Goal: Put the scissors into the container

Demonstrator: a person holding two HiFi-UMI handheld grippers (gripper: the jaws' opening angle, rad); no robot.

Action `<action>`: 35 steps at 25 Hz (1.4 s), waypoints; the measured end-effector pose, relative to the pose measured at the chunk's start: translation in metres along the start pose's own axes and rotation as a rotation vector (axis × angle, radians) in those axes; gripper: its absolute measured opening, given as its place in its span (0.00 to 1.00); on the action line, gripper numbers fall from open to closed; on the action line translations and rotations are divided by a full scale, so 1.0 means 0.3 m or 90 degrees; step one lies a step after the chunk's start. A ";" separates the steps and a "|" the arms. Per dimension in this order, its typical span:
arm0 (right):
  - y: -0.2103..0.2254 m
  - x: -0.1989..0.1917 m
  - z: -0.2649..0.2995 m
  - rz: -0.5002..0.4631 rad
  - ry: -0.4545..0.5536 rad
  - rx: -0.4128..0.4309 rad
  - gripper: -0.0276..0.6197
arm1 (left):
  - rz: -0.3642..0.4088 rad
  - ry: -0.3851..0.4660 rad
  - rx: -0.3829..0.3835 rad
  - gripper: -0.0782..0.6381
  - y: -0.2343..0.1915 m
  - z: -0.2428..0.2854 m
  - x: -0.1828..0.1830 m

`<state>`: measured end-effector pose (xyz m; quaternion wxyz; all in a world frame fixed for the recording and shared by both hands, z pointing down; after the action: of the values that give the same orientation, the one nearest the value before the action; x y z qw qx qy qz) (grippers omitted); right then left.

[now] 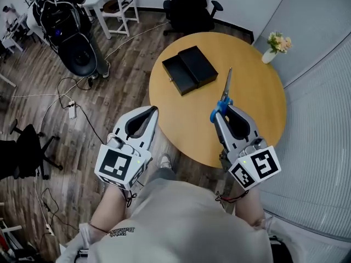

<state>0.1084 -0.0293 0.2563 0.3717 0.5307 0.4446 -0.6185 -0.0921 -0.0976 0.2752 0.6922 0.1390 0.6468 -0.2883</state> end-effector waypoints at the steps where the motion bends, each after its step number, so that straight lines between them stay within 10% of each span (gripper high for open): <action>1: 0.003 0.003 0.030 -0.001 -0.003 -0.006 0.19 | 0.000 0.000 -0.004 0.14 -0.030 0.012 0.010; 15: 0.072 -0.026 0.293 -0.007 -0.043 -0.038 0.19 | -0.025 -0.021 -0.042 0.14 -0.272 0.173 0.019; 35: 0.286 -0.166 0.447 0.027 -0.117 0.062 0.19 | -0.052 -0.056 0.043 0.14 -0.320 0.345 -0.048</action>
<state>0.1526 -0.1848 0.2977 0.3981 0.4984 0.3667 -0.6773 -0.0632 -0.2292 0.3195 0.7029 0.1229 0.6106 -0.3435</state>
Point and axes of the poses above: the fingertips, and each gripper's own axes: z forward along the fingers, y to its right, x out of its top, the point moved 5 cm from there along -z, backward along the fingers, and after that the axes turned 14 degrees about -z, right-handed, at the moved point
